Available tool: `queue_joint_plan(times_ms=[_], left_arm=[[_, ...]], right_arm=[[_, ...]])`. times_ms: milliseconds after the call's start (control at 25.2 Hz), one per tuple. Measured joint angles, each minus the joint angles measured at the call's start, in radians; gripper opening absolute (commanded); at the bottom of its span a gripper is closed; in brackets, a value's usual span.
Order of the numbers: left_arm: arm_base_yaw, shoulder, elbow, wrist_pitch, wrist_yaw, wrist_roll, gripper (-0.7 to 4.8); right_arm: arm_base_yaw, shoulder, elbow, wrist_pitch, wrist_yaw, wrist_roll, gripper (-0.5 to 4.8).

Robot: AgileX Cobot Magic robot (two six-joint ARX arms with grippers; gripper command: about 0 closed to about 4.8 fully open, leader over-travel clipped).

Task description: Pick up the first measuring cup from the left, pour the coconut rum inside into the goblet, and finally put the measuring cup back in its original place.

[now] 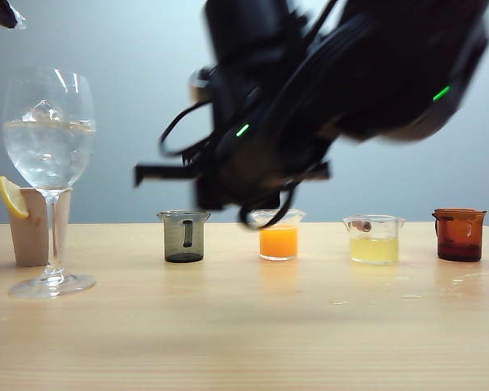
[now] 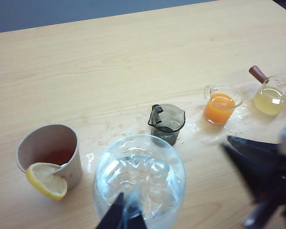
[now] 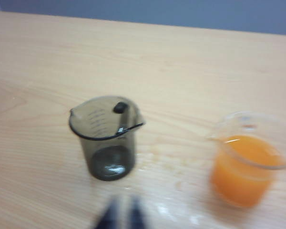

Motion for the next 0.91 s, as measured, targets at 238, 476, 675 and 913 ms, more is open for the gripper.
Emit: queue_joint_plan(times_ms=[238,476,675,913], left_arm=[[0.000,0.000,0.000,0.000,0.000,0.000,-0.03],[0.000,0.000,0.000,0.000,0.000,0.000,-0.03],[0.000,0.000,0.000,0.000,0.000,0.000,-0.03],[0.001,-0.086,-0.036,0.004,-0.003,0.000,-0.03]], right_arm=[[0.000,-0.293,-0.078,-0.132,-0.103,-0.003,-0.05],[0.000,-0.636,-0.077,-0.618,-0.279,-0.004,-0.05],[0.000,-0.825,-0.078,-0.861,-0.465,-0.031,-0.05],[0.000,-1.039,-0.088,-1.149,-0.510,-0.075,-0.06]])
